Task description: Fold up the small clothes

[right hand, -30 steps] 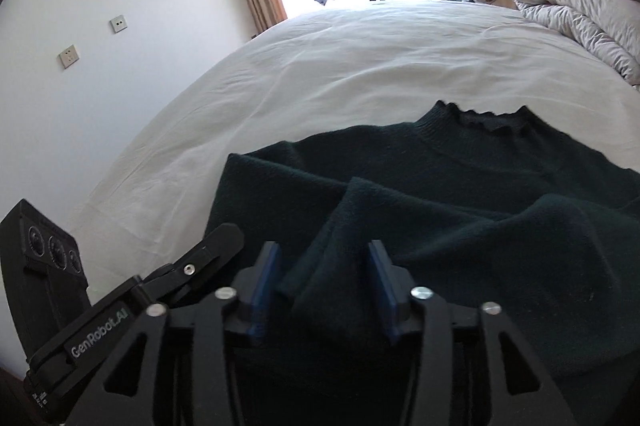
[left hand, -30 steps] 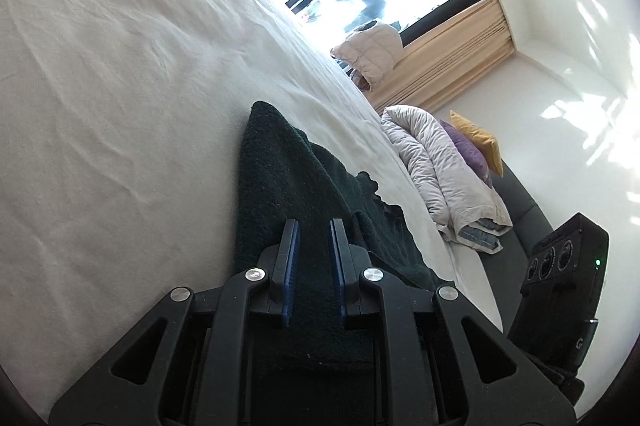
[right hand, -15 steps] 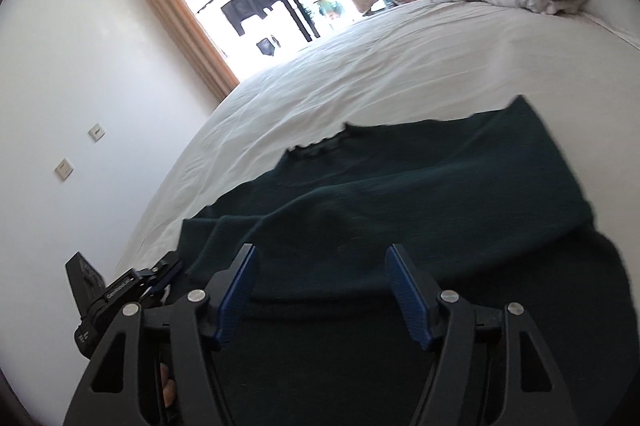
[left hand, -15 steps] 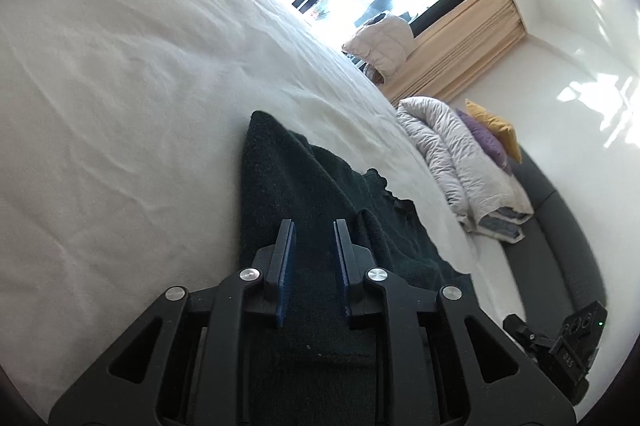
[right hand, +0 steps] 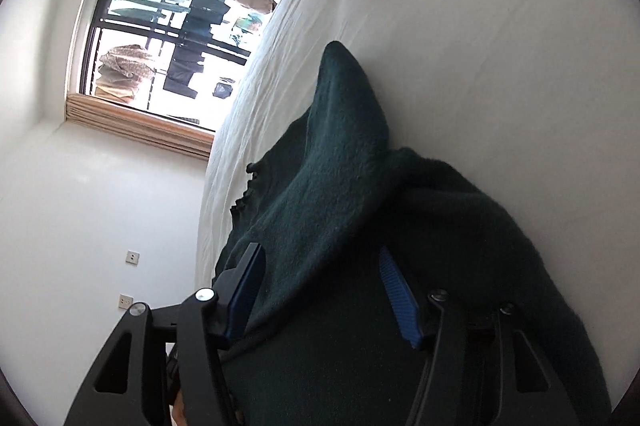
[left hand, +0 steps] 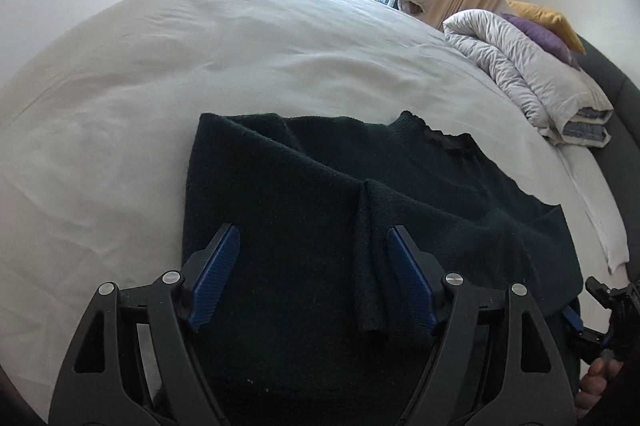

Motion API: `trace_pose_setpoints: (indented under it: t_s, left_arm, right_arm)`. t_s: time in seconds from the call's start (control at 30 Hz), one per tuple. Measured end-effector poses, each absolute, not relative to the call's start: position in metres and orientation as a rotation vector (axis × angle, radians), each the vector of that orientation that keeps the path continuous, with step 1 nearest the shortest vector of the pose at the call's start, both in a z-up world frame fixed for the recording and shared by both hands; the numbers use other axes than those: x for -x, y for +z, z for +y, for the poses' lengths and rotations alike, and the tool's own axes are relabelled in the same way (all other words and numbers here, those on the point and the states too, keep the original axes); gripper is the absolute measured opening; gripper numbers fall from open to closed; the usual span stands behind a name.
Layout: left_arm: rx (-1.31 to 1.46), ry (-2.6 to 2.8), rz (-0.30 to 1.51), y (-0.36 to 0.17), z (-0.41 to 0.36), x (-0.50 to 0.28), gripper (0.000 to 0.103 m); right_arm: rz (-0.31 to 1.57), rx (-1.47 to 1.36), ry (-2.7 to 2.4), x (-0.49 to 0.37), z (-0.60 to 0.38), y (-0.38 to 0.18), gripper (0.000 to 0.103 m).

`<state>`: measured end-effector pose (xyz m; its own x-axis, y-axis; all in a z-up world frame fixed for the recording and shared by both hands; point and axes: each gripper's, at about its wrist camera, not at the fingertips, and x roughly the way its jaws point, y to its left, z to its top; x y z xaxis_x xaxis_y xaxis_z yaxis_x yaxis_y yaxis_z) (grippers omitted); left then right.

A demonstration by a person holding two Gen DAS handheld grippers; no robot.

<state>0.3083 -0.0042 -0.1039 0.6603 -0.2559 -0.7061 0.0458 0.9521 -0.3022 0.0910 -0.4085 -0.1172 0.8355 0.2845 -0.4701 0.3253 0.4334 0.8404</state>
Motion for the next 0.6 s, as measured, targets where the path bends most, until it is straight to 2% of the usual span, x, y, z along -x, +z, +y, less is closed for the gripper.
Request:
trace_pose_setpoints:
  t_s: [0.13, 0.17, 0.2, 0.27, 0.47, 0.53, 0.57, 0.6]
  left_arm:
    - [0.310, -0.235, 0.877, -0.104, -0.011, -0.313, 0.075]
    - [0.331, -0.258, 0.887, -0.104, -0.011, -0.315, 0.071]
    - [0.348, -0.277, 0.900, -0.104, -0.012, -0.317, 0.065]
    - [0.326, -0.262, 0.923, -0.106, -0.018, -0.321, 0.034]
    - [0.326, -0.256, 0.912, -0.110, -0.017, -0.317, 0.012]
    - [0.321, -0.249, 0.891, -0.109, -0.017, -0.312, 0.009]
    - [0.315, -0.241, 0.878, -0.109, -0.018, -0.308, 0.000]
    - [0.307, -0.226, 0.869, -0.109, -0.017, -0.303, 0.000]
  right_arm:
    - [0.568, -1.198, -0.026, -0.100, -0.423, -0.121, 0.062]
    - [0.566, -1.198, -0.025, -0.102, -0.424, -0.121, 0.062]
    - [0.565, -1.196, -0.026, -0.103, -0.424, -0.121, 0.062]
    - [0.565, -1.189, -0.024, -0.106, -0.426, -0.120, 0.062]
    - [0.525, -1.235, -0.025, -0.107, -0.430, -0.121, 0.060]
    - [0.501, -1.268, -0.018, -0.104, -0.430, -0.122, 0.060]
    - [0.483, -1.287, -0.006, -0.102, -0.431, -0.122, 0.061]
    - [0.462, -1.307, 0.006, -0.100, -0.433, -0.122, 0.063]
